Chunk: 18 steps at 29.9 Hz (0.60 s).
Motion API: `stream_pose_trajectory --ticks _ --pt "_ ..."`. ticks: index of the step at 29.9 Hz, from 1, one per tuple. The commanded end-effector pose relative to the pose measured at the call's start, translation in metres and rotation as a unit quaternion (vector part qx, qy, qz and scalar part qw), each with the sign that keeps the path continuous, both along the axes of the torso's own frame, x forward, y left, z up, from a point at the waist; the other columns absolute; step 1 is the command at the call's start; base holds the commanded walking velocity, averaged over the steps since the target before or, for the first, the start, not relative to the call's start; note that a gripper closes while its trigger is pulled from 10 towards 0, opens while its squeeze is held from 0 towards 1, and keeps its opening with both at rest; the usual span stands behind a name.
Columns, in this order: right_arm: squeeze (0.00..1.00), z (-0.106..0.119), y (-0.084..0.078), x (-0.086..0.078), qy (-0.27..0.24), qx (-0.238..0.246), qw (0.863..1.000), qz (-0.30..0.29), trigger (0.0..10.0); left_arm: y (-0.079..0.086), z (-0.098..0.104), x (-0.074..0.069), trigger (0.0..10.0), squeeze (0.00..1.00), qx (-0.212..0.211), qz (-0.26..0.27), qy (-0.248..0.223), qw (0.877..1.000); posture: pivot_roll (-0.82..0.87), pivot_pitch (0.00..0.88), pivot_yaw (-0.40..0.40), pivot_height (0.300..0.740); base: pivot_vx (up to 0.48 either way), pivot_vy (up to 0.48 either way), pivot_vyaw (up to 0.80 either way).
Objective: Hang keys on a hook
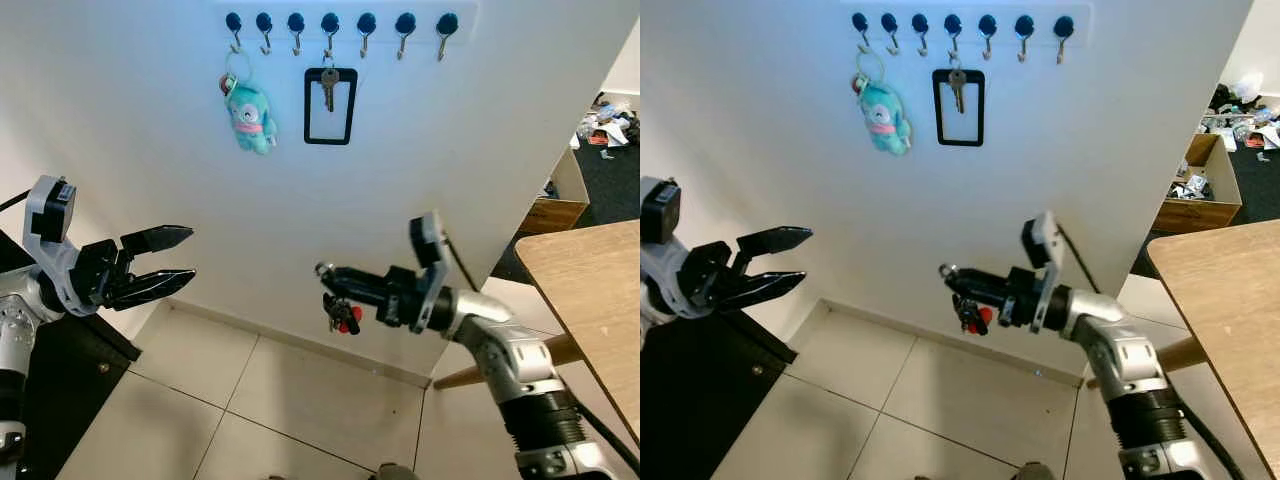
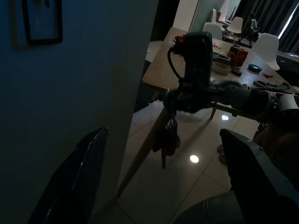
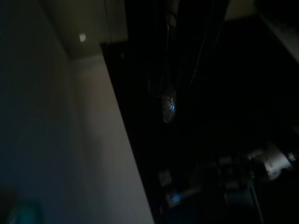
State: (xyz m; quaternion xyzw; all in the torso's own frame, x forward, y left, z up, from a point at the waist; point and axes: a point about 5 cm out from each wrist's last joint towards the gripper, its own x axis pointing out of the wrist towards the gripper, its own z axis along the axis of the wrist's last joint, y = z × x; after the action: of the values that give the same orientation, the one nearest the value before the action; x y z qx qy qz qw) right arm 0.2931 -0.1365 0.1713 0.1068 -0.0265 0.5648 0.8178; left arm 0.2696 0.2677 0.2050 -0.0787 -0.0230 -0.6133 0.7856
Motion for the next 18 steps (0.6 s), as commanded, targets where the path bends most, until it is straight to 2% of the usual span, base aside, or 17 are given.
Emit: stream_pose_trajectory --ticks 1,4,7,8,12,18 --pt "0.0 0.017 -0.002 0.002 -0.023 0.038 0.999 -0.008 10.0 0.006 0.002 -0.003 10.0 0.0 0.01 0.001 -0.002 1.0 -0.06 0.088 0.109 0.74 0.0 0.0 0.0" --pt "0.0 0.022 -0.003 0.004 -0.029 0.05 0.998 -0.014 10.0 0.005 0.002 -0.004 10.0 0.0 0.009 0.0 -0.002 1.0 -0.06 0.088 0.109 0.74 0.0 0.0 0.0" --pt "0.0 0.039 -0.004 0.013 -0.042 0.108 0.992 -0.047 10.0 0.004 -0.001 -0.003 10.0 0.0 0.006 0.006 -0.002 1.0 -0.06 0.088 0.109 0.74 0.0 0.0 0.0" --pt "0.0 0.039 -0.004 0.013 -0.042 0.108 0.992 -0.047 10.0 0.004 -0.001 -0.003 10.0 0.0 0.006 0.006 -0.002 1.0 -0.06 0.088 0.109 0.74 0.0 0.0 0.0" --pt "0.0 0.05 0.003 0.017 -0.048 0.142 0.988 -0.05 10.0 0.002 -0.002 -0.001 10.0 0.0 -0.001 0.009 -0.004 1.0 -0.06 0.088 0.109 0.74 0.0 0.0 0.0" --pt "0.0 0.073 0.019 0.035 -0.047 0.206 0.975 -0.067 10.0 -0.012 0.003 0.006 10.0 0.0 -0.016 -0.009 -0.02 1.0 -0.08 0.089 0.113 0.74 0.0 0.0 0.0"
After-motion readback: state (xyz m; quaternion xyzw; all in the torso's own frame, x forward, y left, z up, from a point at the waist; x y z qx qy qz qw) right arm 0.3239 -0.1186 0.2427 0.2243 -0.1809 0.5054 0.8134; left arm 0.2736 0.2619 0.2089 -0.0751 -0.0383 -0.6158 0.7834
